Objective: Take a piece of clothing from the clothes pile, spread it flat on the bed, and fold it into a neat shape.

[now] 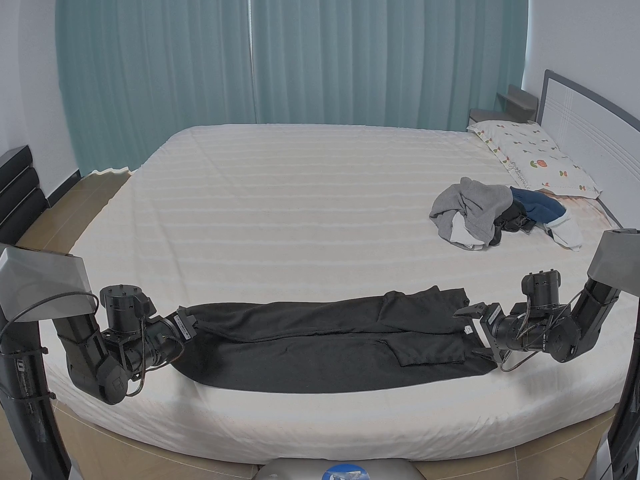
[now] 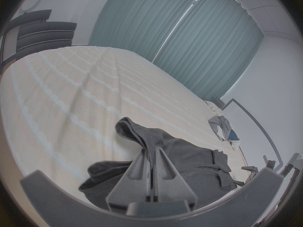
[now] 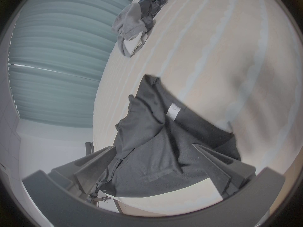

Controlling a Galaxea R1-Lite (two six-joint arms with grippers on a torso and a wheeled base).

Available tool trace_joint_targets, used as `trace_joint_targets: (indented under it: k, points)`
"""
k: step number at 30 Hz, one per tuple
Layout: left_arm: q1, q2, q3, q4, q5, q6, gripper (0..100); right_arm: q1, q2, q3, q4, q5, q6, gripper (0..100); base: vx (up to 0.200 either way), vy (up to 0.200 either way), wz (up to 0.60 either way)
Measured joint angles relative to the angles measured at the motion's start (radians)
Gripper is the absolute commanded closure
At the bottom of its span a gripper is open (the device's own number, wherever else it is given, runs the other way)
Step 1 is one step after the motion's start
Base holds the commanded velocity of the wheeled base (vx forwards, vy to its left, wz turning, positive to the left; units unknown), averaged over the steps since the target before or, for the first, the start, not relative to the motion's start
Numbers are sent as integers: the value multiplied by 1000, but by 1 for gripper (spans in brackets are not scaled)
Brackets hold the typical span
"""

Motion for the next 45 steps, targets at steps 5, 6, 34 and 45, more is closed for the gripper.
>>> trace_joint_targets:
  k: [5, 6, 34, 45]
  points:
    - [-27, -42, -20, 93, 22, 0, 100, -2, 0, 1, 0, -1, 0, 0, 0, -200, 0]
    - [-33, -49, -28, 119, 29, 0, 100, -2, 0, 1, 0, -1, 0, 0, 0, -200, 0]
    - [-401, -103, -570, 795, 206, -128, 100, 0, 1, 3, 0, -1, -4, 0, 0, -193, 0]
    - [-471, 20, -717, 807, 229, -202, 100, 0, 1, 5, -1, -3, -5, 0, 0, 0, 0]
